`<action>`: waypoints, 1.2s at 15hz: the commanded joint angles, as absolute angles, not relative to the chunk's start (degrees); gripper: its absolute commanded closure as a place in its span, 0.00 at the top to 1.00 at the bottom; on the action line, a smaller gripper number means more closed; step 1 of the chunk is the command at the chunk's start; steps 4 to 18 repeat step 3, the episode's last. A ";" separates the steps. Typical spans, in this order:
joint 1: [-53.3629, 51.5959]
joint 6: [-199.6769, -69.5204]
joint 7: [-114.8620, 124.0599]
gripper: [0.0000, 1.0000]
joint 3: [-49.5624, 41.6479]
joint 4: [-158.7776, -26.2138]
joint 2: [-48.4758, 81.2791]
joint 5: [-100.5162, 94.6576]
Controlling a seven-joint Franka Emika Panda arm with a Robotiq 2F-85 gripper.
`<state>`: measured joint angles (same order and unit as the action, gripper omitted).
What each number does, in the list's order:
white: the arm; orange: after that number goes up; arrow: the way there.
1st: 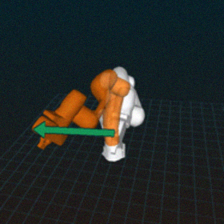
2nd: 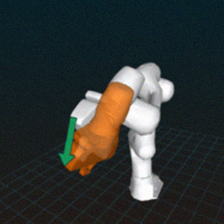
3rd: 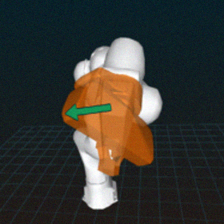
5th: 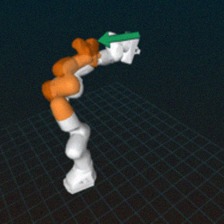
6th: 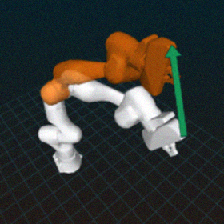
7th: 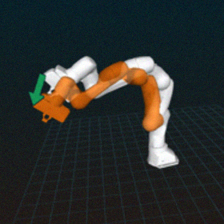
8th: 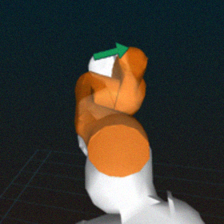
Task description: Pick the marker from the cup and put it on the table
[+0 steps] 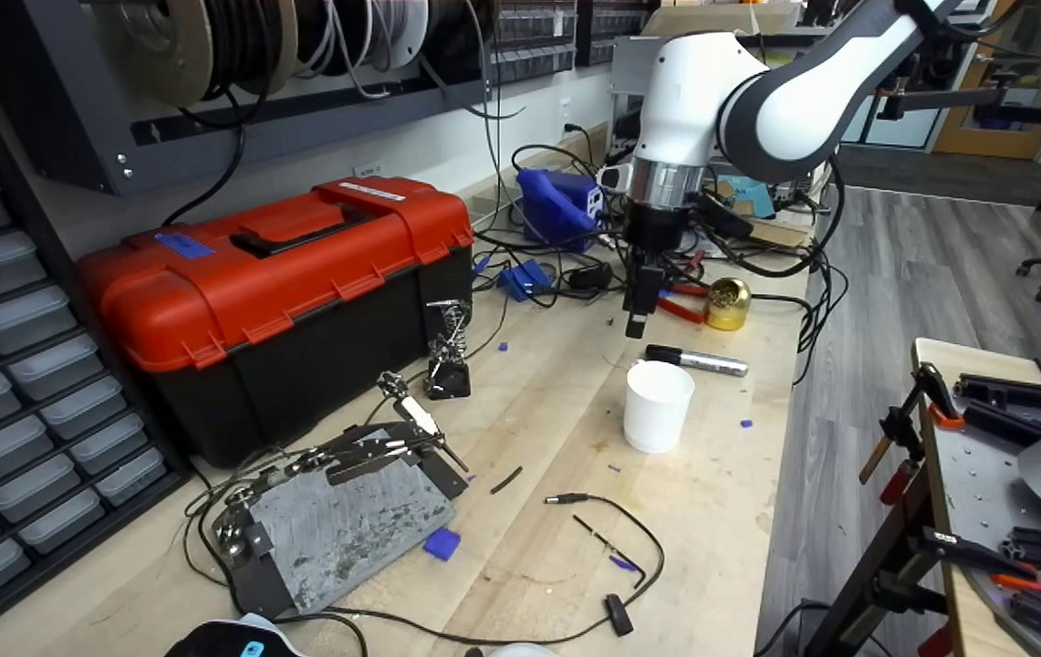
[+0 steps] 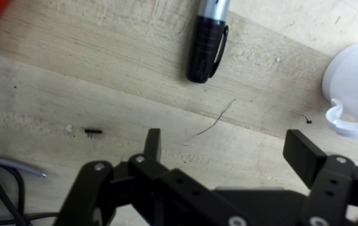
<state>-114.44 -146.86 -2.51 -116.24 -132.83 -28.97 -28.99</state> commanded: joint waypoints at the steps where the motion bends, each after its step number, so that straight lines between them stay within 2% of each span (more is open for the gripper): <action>1: -114.15 -146.97 -2.50 1.00 -115.89 -133.00 -28.62 -28.79; 18: -114.28 -147.03 -2.27 1.00 -115.85 -133.00 -28.38 -28.81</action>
